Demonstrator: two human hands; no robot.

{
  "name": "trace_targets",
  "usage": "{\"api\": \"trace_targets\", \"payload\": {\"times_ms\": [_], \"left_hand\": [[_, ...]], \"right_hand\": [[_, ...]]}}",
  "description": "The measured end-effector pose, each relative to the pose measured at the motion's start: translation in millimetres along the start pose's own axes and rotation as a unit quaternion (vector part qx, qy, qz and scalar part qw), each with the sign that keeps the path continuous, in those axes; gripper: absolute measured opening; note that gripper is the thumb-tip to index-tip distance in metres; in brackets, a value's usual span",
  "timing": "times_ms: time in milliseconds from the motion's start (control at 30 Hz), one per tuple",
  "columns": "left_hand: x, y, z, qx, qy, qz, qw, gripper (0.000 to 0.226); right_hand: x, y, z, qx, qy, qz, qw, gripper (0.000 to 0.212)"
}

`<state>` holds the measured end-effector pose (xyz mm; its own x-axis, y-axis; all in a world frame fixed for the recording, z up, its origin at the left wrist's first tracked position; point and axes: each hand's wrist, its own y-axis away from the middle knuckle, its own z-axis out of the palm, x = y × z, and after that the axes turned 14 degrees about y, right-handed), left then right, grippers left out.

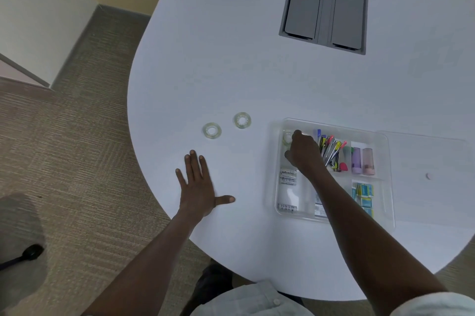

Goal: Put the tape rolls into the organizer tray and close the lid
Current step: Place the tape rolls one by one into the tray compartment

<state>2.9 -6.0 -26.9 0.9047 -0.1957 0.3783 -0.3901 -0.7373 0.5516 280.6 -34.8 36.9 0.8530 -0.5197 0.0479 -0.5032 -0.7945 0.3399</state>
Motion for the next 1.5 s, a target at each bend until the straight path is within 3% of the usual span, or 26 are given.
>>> {"api": "trace_targets", "payload": {"times_ms": [100,233,533,867,1267,1400,1500], "left_hand": [[-0.6,0.1,0.2,0.003,0.002,0.004,1.0,0.149],[-1.1,0.0,1.0,0.004,0.001,0.005,1.0,0.149],[-0.7,0.9,1.0,0.008,-0.001,0.007,1.0,0.148],[-0.7,0.6,1.4,0.01,-0.001,0.004,1.0,0.149],[-0.2,-0.1,1.1,0.011,-0.01,0.001,1.0,0.149],[-1.1,-0.5,2.4,0.011,-0.001,0.005,1.0,0.149],[-1.8,-0.4,3.5,0.015,0.0,0.009,1.0,0.15]], "right_hand": [[0.4,6.3,7.2,0.031,0.027,-0.012,0.999,0.035],[-0.9,6.5,12.9,0.016,0.039,-0.027,0.999,0.036],[3.7,-0.6,14.1,-0.033,-0.042,-0.007,0.999,0.042],[9.2,-0.3,21.2,0.05,-0.01,0.004,0.999,0.028],[11.9,-0.7,22.3,0.067,0.018,-0.012,0.998,0.021],[3.9,2.9,17.1,0.141,0.031,-0.015,0.989,0.02],[-12.6,0.1,3.7,0.194,-0.039,0.0,0.98,0.019]]}}
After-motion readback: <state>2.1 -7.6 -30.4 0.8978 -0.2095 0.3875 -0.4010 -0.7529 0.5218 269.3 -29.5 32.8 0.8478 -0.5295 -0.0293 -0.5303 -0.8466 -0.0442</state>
